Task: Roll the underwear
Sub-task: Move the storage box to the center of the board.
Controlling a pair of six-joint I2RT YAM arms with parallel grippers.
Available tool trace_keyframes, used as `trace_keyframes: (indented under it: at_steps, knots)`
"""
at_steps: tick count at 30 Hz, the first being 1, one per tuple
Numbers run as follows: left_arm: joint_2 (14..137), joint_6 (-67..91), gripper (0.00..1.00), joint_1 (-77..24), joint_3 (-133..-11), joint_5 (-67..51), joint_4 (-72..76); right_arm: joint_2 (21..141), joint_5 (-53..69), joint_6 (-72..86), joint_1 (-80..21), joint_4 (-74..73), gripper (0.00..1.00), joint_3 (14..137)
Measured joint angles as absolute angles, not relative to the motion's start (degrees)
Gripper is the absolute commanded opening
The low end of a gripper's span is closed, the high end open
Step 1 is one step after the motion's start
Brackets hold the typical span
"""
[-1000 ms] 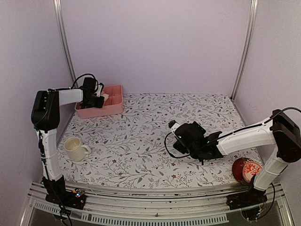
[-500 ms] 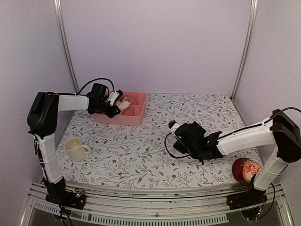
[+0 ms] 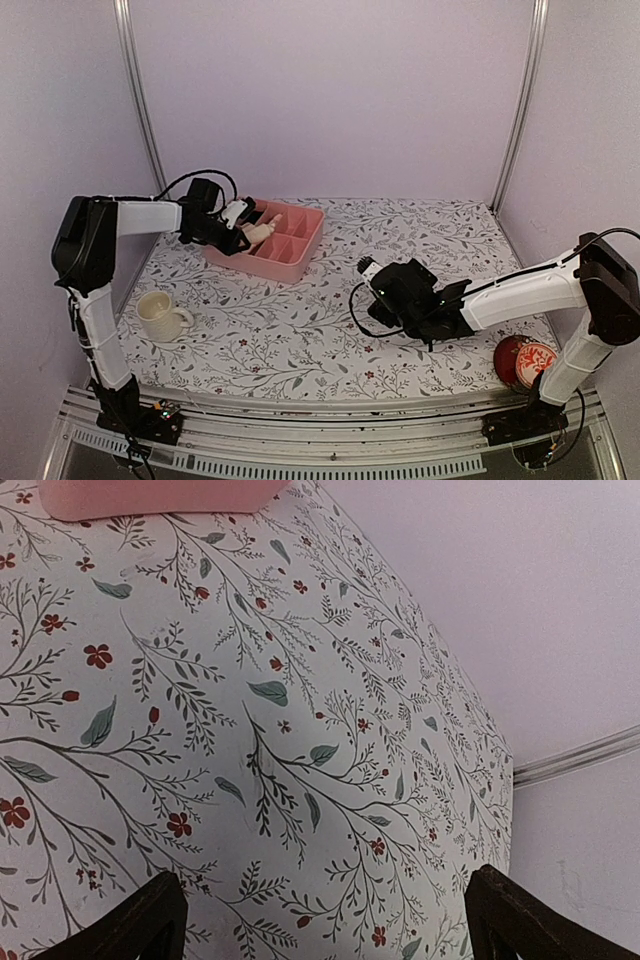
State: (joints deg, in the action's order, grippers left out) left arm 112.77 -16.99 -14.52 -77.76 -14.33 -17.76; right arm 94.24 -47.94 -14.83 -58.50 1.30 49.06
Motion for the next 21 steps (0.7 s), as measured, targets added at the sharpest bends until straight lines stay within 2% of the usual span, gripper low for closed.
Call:
trace_keyframes:
  at_steps: [10,21]
  knots:
    - [112.14,-15.64,0.0,-14.92,-78.0,-13.39,-21.06,94.24,-48.73,-15.25,-58.5,1.3,0.99,49.08]
    - [114.93,-12.58,0.0,-17.58,-83.35,-4.73,-27.27,94.63,-49.28,-15.49,-58.5,1.3,0.99,49.12]
